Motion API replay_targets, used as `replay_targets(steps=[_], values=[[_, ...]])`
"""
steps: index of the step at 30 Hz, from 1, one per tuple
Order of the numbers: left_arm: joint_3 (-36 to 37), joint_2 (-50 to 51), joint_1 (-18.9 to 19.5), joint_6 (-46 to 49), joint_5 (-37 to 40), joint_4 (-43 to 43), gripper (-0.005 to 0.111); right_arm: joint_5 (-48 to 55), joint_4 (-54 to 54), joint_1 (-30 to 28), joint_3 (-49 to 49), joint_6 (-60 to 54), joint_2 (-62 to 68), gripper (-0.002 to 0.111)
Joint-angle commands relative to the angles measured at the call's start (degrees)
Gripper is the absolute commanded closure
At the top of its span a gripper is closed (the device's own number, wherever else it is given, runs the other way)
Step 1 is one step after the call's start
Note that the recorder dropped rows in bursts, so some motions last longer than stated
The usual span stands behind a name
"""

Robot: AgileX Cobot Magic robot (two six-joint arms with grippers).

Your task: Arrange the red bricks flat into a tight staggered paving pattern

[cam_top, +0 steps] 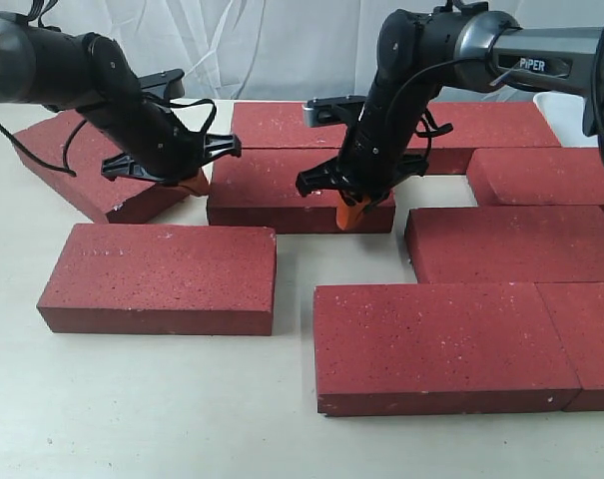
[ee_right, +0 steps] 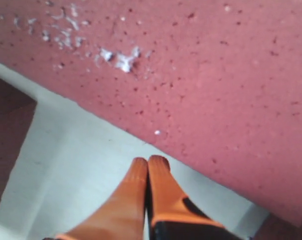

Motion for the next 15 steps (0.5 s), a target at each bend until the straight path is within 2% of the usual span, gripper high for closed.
replay_targets(steps=[1,15], values=[[0.0,0.0,-0.2,0.3,-0.6,-3.4,0.107,0.2,1.1,-0.1,0.2,-0.1,-0.6,0.109],[0.0,0.0,-4.2,0.3,-4.0,-3.9,0.107,1.1,-0.2,-0.1,0.2,-0.1,-0.6,0.109]])
